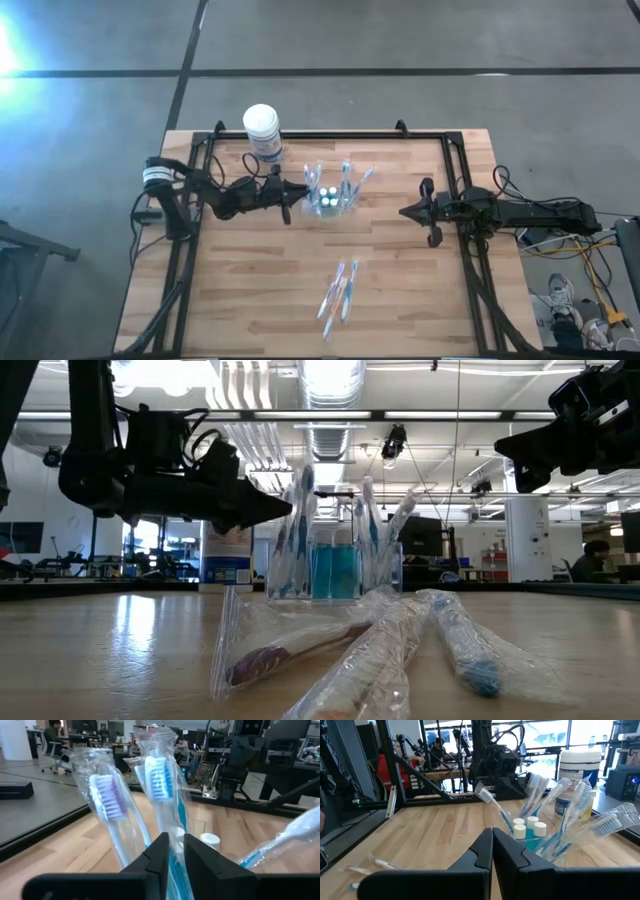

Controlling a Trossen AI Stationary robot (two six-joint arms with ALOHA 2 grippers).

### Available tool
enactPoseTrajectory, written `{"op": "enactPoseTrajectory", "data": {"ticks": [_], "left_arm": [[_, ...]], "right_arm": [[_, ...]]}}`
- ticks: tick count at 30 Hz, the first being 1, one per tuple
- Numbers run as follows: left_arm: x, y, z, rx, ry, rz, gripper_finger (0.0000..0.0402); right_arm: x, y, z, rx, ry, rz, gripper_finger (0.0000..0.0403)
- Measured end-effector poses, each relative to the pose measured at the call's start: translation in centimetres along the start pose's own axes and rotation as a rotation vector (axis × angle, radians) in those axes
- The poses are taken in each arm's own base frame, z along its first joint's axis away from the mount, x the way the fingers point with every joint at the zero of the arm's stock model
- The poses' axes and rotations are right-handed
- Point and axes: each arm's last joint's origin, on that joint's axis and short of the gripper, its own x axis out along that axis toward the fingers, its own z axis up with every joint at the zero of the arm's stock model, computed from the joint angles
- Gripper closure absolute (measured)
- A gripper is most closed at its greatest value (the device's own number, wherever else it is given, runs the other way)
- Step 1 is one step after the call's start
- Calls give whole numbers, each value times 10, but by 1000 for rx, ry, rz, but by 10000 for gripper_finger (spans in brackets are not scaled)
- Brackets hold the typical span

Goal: Pick & Place toothbrushing station
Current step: Put the blue toothbrush into the transparent bin organizer

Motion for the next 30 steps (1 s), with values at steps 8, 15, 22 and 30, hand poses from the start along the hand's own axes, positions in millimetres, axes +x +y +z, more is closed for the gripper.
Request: {"op": "enactPoseTrajectory", "data": {"ticks": [8,15,22,30], "left_arm": [[0,0,3,22,-4,0,284],[0,0,2,64,1,-3,253],[0,-1,2,86,9,-28,239],[-1,-2,9,86,-17,-32,238]], "right_arm": [[0,0,0,0,0,0,394],[0,0,0,0,0,0,394],[0,0,0,3,0,0,394],[0,0,0,3,0,1,394]]}}
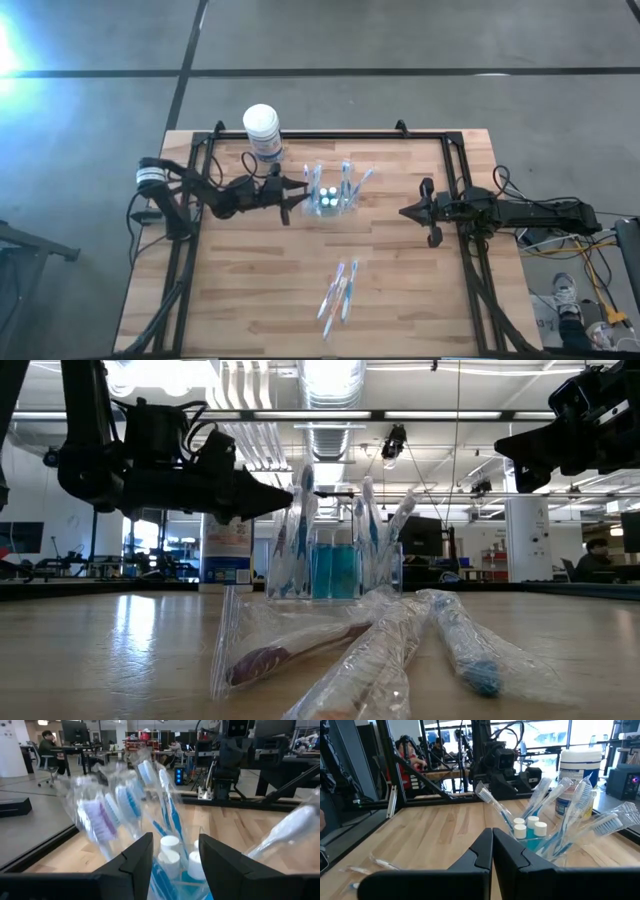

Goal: Pick & Place toothbrushing station
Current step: Put the blue toothbrush into the transparent bin organizer

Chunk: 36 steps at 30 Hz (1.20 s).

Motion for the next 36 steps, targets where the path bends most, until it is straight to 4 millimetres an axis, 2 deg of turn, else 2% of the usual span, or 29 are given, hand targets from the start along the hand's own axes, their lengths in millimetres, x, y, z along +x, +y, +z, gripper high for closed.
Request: {"op": "enactPoseTrajectory", "data": {"ticks": [8,15,20,28,31,36], "left_arm": [[-4,0,15,34,0,-5,238],[-19,-4,55,41,-96,-91,240],[-44,-6,85,51,-75,-121,276],[-95,-13,115,167,-87,-297,393],[-108,-14,119,165,-101,-297,393],[-125,-18,105,189,-204,-356,397]], "right_arm": [[0,0,0,0,0,0,394],[0,0,0,0,2,0,394],[0,0,-2,1,20,-2,394],[0,0,-2,-2,19,-2,394],[0,0,-2,-2,17,-2,394],[0,0,-2,-2,17,-2,394]]}}
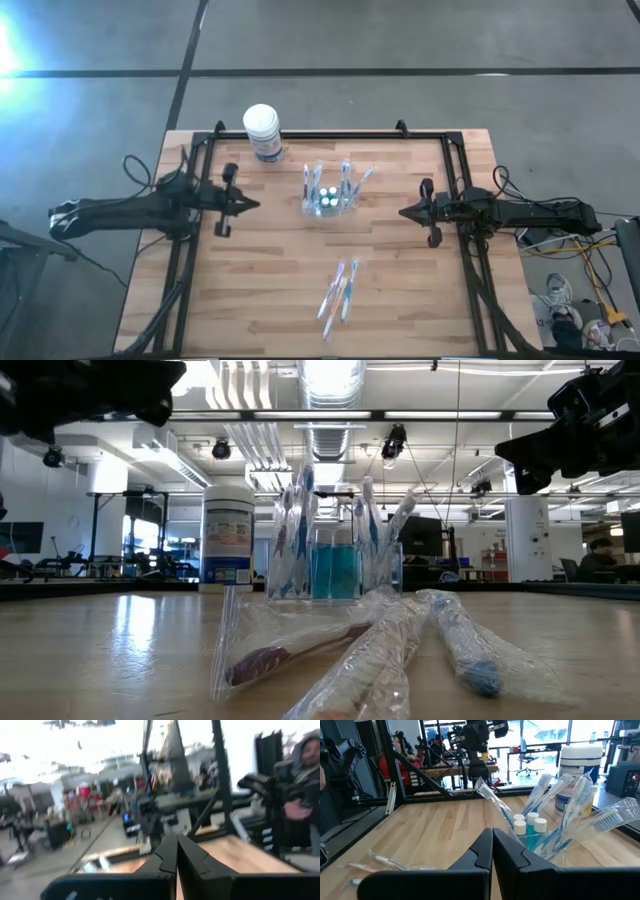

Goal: Pick & Place toothbrushing station
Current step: Put the blue toothbrush into the transparent bin organizer

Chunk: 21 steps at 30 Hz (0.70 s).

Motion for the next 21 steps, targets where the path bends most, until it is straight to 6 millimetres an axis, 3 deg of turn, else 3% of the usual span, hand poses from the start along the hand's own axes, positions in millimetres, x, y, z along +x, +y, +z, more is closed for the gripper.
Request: {"op": "enactPoseTrajectory", "data": {"ticks": [4,11,21], "left_arm": [[-13,-6,-17,-65,-87,40,399],[-23,-12,-44,-152,-42,97,400],[-23,-13,-52,-148,37,91,400]], "right_arm": [[0,0,0,0,0,0,394],[0,0,0,0,0,0,394],[0,0,0,3,0,0,394]]}}
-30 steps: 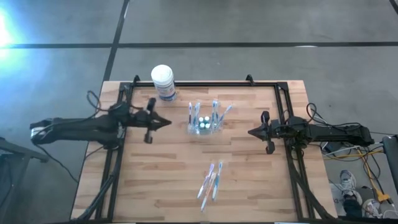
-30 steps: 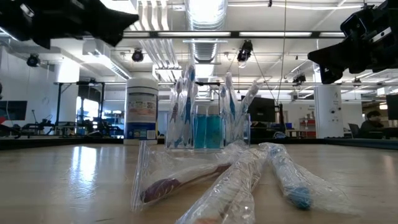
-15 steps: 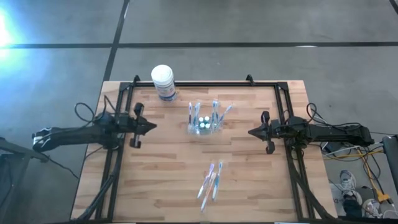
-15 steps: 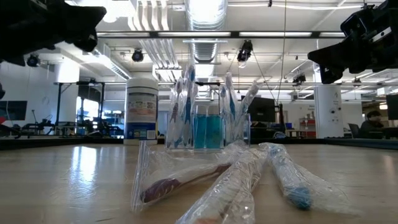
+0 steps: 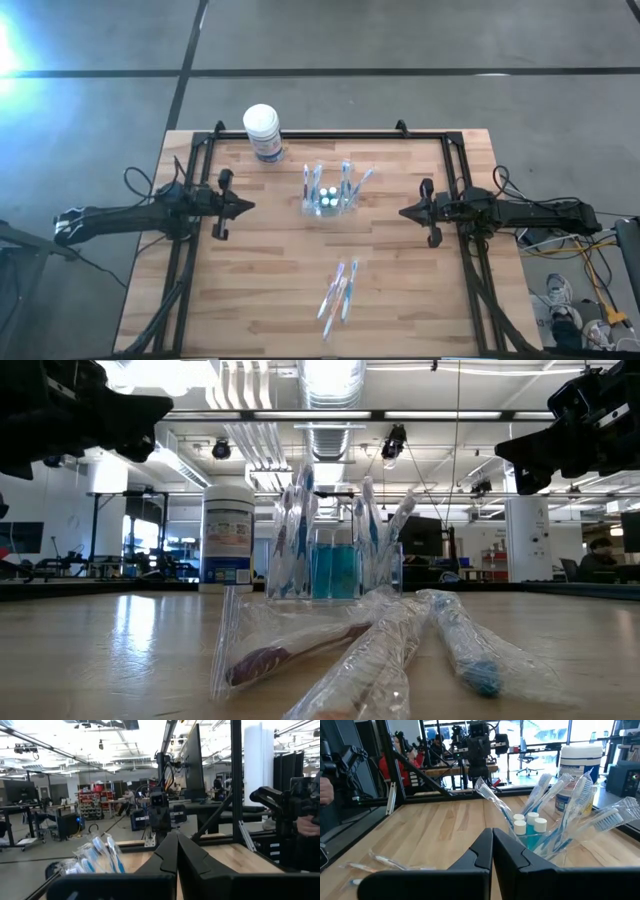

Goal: Pick & Place toothbrushing station
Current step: Put the blue toothbrush into the transparent bin organizer

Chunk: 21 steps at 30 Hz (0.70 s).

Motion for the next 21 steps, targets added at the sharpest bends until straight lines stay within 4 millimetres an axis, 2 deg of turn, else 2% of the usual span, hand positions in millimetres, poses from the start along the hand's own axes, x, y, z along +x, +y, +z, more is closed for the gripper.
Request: {"op": "enactPoseTrajectory", "data": {"ticks": [21], "left_arm": [[0,0,-5,-40,44,0,393]], "right_arm": [[0,0,-1,0,8,11,394]]}}
